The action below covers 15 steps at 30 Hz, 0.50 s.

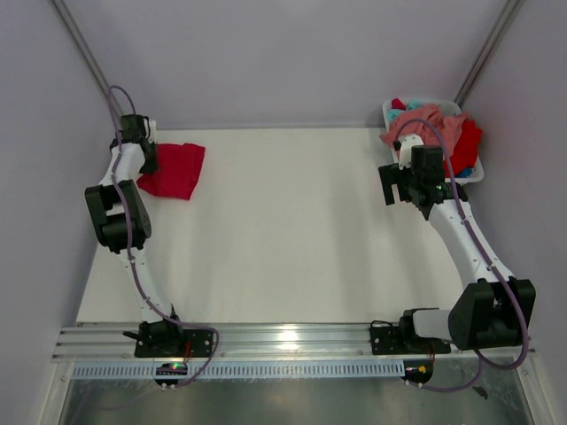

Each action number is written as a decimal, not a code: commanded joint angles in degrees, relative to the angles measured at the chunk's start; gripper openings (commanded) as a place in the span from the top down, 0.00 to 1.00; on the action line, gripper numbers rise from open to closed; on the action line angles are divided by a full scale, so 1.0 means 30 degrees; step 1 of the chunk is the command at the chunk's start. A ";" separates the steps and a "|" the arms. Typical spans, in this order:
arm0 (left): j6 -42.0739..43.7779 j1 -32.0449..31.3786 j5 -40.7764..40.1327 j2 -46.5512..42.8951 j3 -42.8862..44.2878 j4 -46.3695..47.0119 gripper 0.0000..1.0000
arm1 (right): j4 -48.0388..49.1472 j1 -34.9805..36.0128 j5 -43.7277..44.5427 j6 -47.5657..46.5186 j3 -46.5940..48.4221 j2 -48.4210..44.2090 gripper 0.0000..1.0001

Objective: Fold and stack the t-shirts
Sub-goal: Neatly place the folded tshirt to the corner

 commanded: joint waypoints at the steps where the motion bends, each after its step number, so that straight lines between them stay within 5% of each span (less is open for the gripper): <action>1: 0.0121 0.0398 -0.0644 0.0513 0.1781 0.0259 1.00 | 0.0114 0.0097 0.0126 -0.0132 0.0018 -0.0832 0.01; 15: 0.0589 0.0925 -0.1904 0.2858 0.3832 0.0288 1.00 | -0.0179 0.0097 0.0214 -0.0132 -0.0011 -0.1154 0.01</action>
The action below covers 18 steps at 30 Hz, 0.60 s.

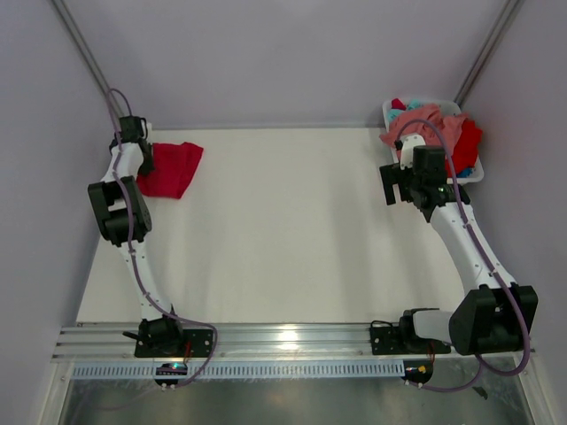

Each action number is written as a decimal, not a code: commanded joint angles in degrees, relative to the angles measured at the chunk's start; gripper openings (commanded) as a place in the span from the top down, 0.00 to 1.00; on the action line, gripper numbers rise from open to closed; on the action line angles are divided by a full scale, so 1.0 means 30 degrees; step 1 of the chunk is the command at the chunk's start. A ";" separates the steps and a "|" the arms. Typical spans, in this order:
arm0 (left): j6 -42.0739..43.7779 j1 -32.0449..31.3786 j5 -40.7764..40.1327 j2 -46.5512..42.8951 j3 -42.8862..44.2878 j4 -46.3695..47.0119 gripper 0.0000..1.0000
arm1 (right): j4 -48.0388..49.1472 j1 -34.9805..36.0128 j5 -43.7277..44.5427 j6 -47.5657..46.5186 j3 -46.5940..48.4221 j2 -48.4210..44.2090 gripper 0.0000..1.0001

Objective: Fold and stack the t-shirts
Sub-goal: Neatly place the folded tshirt to the corner

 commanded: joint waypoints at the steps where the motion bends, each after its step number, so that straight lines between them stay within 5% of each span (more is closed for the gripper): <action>1: 0.0392 0.0416 -0.0746 0.0279 0.1123 0.0317 1.00 | -0.0077 0.0097 0.0156 -0.0103 0.0010 -0.0572 0.01; 18: 0.0539 0.1559 -0.1360 0.0310 0.0890 0.0521 1.00 | -0.0017 0.0097 -0.0604 0.0482 0.0420 0.0424 0.01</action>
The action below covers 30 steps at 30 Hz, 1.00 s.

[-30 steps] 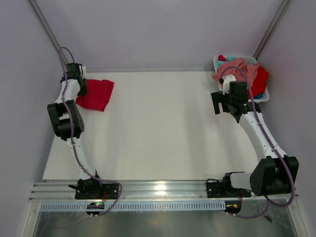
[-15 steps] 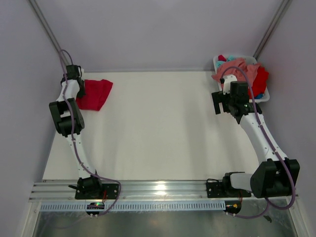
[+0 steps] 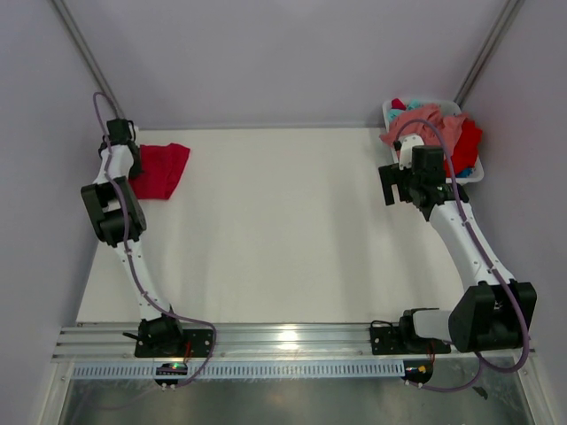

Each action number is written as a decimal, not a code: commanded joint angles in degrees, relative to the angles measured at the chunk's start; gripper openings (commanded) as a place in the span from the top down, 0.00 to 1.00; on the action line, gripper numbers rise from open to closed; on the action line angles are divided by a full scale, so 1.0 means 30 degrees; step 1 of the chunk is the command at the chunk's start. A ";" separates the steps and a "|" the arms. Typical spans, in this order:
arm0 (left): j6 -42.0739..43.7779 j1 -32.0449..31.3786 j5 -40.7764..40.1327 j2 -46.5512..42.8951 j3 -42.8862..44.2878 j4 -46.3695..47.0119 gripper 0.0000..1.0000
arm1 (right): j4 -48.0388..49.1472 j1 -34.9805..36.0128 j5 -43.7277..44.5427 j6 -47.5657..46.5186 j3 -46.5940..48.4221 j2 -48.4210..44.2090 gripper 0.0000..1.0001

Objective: Fold and stack the t-shirts
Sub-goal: Neatly place the folded tshirt to the corner

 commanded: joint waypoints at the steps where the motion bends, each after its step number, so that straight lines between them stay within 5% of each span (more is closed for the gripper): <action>1: 0.0146 0.0386 -0.0815 -0.0463 0.0198 0.0565 1.00 | -0.0033 0.0068 -0.0504 0.0417 0.0486 0.0308 0.01; 18: -0.0675 0.0621 -0.1433 -0.0140 -0.0008 0.0361 1.00 | 0.0055 0.0097 -0.0504 0.0300 0.0194 0.0162 0.01; 20: -0.0587 0.0621 -0.1024 -0.0199 -0.0038 0.0332 0.88 | 0.0055 0.0068 -0.0592 0.0387 0.0194 0.0162 0.01; 21: -0.0587 0.0649 -0.0876 -0.0199 0.0020 0.0274 0.76 | 0.0055 0.0068 -0.0650 0.0388 0.0222 0.0133 0.01; 22: -0.0587 0.0650 -0.0672 -0.0199 0.0079 0.0128 0.52 | 0.0084 0.0097 -0.0651 0.0388 0.0223 0.0162 0.01; 25: -0.0704 0.0650 -0.0027 -0.0287 0.0021 0.0098 0.22 | 0.0026 0.0068 -0.0651 0.0447 0.0252 0.0220 0.00; 30: -0.0646 0.0621 0.0852 -0.0579 -0.0066 0.0039 0.10 | 0.0084 0.0097 -0.0650 0.0447 0.0310 0.0308 0.01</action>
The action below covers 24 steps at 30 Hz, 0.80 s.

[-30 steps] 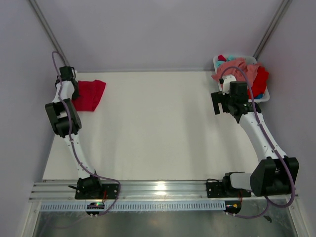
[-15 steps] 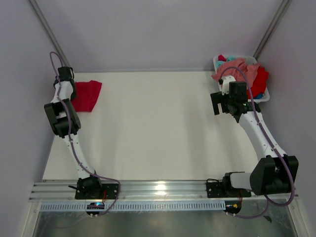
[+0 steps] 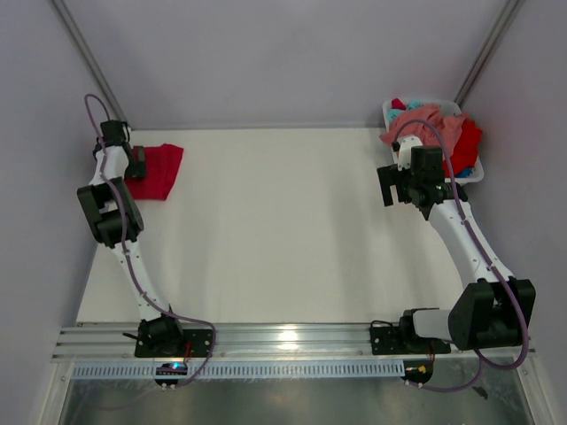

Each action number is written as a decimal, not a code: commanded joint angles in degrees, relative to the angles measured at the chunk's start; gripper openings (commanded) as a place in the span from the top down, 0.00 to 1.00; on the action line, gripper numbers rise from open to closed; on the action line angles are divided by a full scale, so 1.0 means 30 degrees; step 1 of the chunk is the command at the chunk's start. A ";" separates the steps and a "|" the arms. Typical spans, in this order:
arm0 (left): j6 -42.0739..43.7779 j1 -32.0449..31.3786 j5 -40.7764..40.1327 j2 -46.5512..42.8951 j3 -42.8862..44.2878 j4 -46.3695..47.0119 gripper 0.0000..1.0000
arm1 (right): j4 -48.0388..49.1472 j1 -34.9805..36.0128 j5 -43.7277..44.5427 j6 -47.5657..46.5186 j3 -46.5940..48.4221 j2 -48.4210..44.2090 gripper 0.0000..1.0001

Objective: Fold and stack the t-shirts
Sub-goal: Neatly place the folded tshirt to the corner

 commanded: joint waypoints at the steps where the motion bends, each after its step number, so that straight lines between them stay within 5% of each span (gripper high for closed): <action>1: -0.0099 0.0023 0.1407 -0.0899 -0.0176 0.0133 0.08 | 0.0208 0.0097 -0.0126 0.0352 0.0340 -0.0034 0.01; 18: -0.1184 -0.0241 0.6562 -0.7460 -0.1231 -0.0480 0.01 | 0.0354 0.0156 -0.0800 0.0616 0.0750 0.0523 0.01; 24: 0.0310 -0.0416 1.2415 -0.8635 -0.1377 -0.4841 0.01 | 0.0384 0.0302 -0.0975 0.0499 0.0779 0.0493 0.01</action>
